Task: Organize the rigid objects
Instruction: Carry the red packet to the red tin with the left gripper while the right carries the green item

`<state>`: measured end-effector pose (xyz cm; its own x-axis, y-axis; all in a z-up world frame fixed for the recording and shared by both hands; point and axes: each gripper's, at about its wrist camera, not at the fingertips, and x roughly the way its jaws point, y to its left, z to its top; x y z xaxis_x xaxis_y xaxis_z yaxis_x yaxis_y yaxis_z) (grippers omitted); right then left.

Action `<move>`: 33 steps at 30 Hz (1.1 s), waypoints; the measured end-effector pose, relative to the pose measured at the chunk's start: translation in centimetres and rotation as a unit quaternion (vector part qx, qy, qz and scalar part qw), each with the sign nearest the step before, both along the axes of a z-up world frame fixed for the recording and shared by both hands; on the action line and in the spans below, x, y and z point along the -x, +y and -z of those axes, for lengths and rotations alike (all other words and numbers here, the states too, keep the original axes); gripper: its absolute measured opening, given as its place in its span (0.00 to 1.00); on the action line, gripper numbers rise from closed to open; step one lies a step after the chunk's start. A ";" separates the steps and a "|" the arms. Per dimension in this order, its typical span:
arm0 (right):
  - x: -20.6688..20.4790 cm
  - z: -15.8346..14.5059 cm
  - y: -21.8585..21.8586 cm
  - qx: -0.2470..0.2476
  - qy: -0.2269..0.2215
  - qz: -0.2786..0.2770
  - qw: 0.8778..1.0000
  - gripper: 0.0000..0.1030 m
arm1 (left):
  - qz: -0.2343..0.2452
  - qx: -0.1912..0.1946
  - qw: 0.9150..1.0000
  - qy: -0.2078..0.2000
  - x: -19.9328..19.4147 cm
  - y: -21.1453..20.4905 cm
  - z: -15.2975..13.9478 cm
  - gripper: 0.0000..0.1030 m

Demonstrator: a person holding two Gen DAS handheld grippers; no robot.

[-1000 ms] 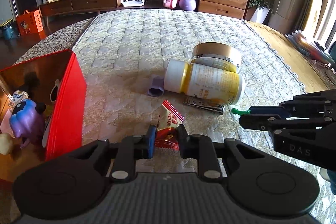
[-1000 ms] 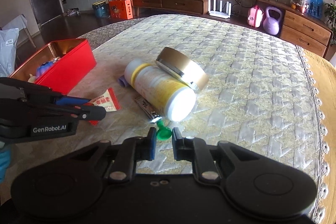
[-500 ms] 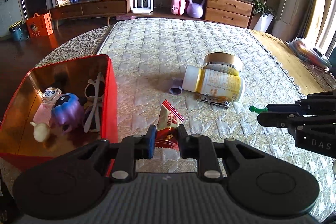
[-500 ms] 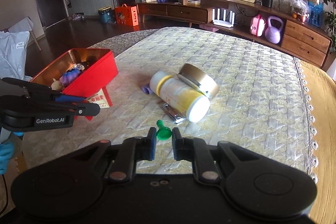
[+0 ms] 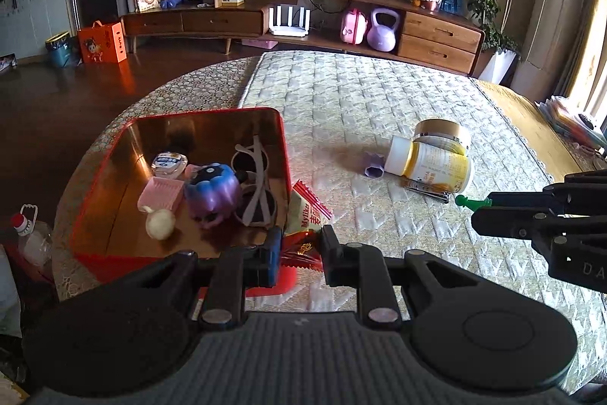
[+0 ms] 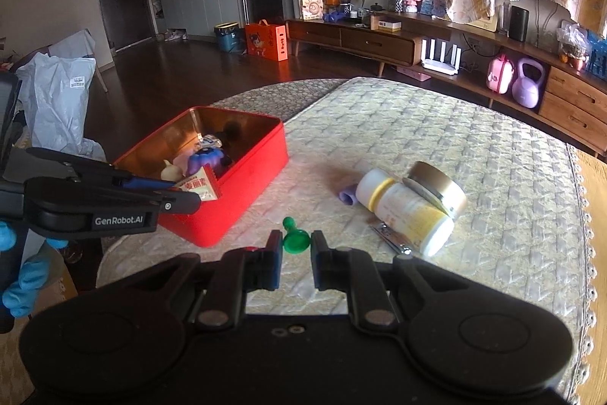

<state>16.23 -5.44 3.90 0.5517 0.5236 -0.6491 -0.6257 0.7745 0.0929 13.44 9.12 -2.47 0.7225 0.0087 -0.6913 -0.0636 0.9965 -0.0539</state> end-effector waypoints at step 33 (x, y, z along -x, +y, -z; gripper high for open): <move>-1.7 1.7 13.7 0.023 0.018 -0.077 0.997 0.14 | -0.076 -0.059 0.995 0.004 -3.5 12.3 0.2 0.20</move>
